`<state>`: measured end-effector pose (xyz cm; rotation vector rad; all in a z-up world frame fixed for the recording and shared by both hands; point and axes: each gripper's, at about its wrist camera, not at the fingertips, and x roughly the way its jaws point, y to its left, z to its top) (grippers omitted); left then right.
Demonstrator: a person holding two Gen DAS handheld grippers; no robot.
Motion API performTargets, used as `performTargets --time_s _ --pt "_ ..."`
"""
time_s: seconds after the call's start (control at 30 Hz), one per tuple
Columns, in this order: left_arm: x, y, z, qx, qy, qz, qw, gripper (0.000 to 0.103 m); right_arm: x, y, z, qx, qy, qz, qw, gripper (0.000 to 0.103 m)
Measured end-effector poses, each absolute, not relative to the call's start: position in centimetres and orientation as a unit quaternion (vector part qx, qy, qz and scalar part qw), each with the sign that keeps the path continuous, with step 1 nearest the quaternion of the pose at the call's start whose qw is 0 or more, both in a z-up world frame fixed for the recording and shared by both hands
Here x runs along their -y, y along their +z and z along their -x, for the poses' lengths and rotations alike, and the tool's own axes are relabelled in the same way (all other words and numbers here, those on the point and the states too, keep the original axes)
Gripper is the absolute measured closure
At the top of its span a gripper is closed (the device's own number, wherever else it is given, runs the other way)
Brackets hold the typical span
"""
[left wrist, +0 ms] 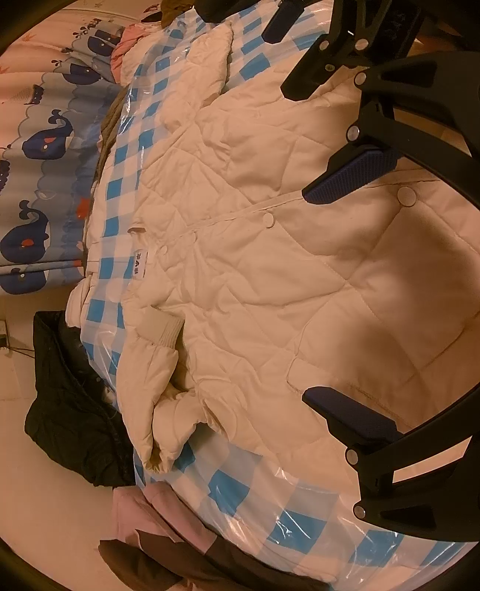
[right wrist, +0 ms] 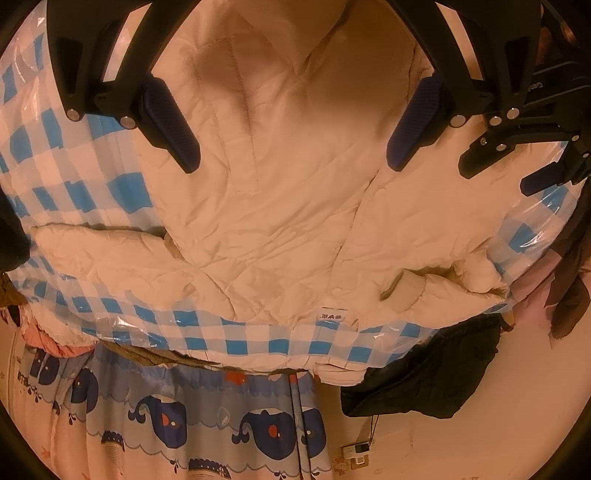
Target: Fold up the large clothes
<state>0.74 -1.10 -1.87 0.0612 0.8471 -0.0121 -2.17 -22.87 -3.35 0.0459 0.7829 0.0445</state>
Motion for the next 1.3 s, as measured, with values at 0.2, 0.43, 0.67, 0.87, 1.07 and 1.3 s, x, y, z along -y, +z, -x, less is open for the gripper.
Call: performTargets --time_s 0.2,0.43,0.67,0.87,1.07,1.3 --pt "1.2 -2.1 -0.8 -0.410 -0.006 -0.031 0.912 0.008 22.9 -3.2 2.2 -0.382 0.021 -0.020 0.924 0.005" --pt "1.3 -2.0 -0.8 -0.410 -0.007 -0.030 0.912 0.008 22.9 -3.2 2.2 -0.382 0.022 -0.019 0.924 0.005" --pt "1.4 -2.0 -0.8 -0.409 -0.007 -0.030 0.912 0.008 23.0 -3.2 2.2 -0.382 0.022 -0.024 0.924 0.005" --pt "1.7 -1.9 -0.9 -0.408 -0.008 -0.033 0.912 0.008 23.1 -3.2 2.2 -0.382 0.022 -0.023 0.923 0.005" --pt "1.7 -1.9 -0.8 -0.408 -0.008 -0.033 0.912 0.008 23.2 -3.2 2.2 -0.382 0.024 -0.026 0.923 0.005" --pt "1.9 -1.9 -0.9 -0.404 -0.006 -0.042 0.914 0.008 24.3 -2.6 2.2 -0.374 0.012 -0.044 0.926 0.005"
